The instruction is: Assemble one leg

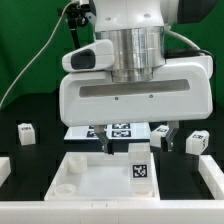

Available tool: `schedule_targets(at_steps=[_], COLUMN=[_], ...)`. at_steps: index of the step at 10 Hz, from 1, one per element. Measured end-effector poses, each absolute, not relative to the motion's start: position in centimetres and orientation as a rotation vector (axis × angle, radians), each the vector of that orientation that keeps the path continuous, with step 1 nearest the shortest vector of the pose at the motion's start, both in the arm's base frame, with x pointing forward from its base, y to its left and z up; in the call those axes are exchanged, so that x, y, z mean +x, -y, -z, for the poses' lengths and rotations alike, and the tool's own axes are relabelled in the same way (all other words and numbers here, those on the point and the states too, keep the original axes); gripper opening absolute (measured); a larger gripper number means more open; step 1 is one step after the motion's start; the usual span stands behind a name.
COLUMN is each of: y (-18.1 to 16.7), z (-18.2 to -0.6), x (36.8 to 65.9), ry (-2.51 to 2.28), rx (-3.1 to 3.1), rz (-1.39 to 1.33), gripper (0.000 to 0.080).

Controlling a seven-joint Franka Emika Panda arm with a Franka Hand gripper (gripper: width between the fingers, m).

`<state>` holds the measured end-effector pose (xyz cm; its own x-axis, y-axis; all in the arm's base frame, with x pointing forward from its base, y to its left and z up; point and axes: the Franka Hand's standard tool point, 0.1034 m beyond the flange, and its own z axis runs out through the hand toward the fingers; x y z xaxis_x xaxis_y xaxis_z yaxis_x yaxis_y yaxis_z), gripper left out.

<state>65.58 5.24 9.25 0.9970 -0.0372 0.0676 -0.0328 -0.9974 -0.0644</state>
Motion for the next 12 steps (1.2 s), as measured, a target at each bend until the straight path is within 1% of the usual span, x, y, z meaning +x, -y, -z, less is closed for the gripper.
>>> schedule_targets(at_steps=[1, 2, 3, 4, 6, 7, 8, 12], y=[-5.29, -5.23, -5.22, -5.23, -5.24, -5.28, -5.31, -5.69], z=[-9.24, -9.2, -9.19, -9.19, -9.19, -9.18, -9.12, -9.02], x=[65.57, 65.55, 65.55, 65.56, 65.55, 65.58, 65.54, 65.13], ry=[-0.052, -0.054, -0.056, -0.081, -0.129, -0.28, -0.55, -1.369], rx=[-3.076, -3.076, -3.076, -3.075, -3.072, -3.053, -2.993, -2.641], rz=[0.106, 0.105, 0.105, 0.104, 0.102, 0.103, 0.108, 0.045], gripper=[0.053, 0.0347, 0.0347, 0.0281, 0.0281, 0.0281, 0.0281, 0.0281])
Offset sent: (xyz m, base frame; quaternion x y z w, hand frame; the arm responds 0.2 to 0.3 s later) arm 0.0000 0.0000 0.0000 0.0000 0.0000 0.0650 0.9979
